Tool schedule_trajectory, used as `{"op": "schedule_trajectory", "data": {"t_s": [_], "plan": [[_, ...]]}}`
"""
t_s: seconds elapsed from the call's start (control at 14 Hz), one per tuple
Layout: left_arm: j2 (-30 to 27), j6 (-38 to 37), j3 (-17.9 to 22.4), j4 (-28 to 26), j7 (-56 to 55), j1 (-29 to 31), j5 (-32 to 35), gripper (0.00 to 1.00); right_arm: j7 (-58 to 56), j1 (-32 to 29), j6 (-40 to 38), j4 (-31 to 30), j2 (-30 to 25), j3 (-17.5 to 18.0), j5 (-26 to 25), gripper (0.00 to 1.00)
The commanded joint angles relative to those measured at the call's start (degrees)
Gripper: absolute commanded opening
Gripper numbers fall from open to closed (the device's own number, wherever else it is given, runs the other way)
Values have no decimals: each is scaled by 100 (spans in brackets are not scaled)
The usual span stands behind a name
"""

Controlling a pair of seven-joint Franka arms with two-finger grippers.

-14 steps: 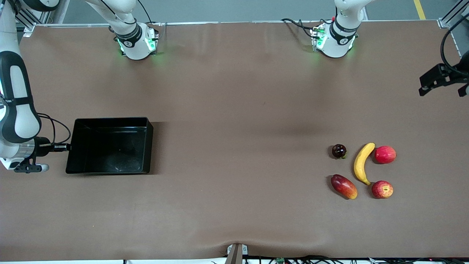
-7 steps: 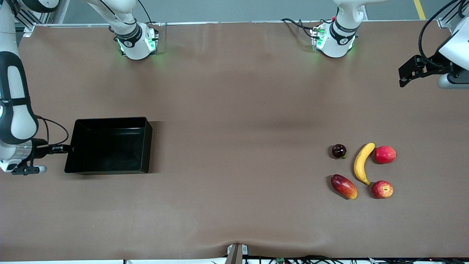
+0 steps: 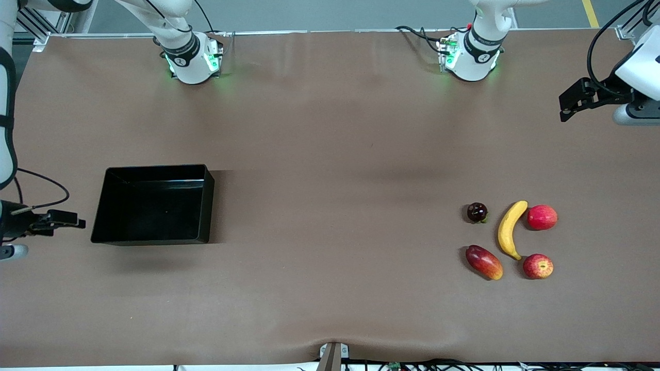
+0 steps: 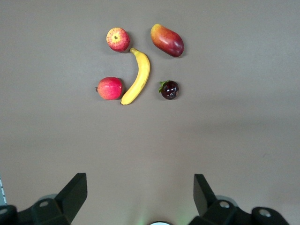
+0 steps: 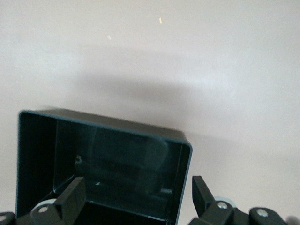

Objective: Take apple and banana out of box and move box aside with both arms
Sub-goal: 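Release the tray and raise the right gripper away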

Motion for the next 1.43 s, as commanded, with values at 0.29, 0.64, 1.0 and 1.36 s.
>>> {"op": "schedule_trajectory", "data": {"t_s": [0.29,0.64,1.0,1.36], "plan": [[-191,226,36,-305,-4,201,-134,100,853,876,-692,632,-442,-29,-587,100],[-262,279,27,-341,-22,201,-309,100,1320,913,-2020,46,-1670,-29,-543,100],[-262,235,-17,-305,57,192,-380,100,1770,1061,-1426,-2106,-3289,6,-552,100],[-253,182,-8,-244,57,184,-336,100,1744,1247,-1266,-2464,-3590,-38,-535,100]]}}
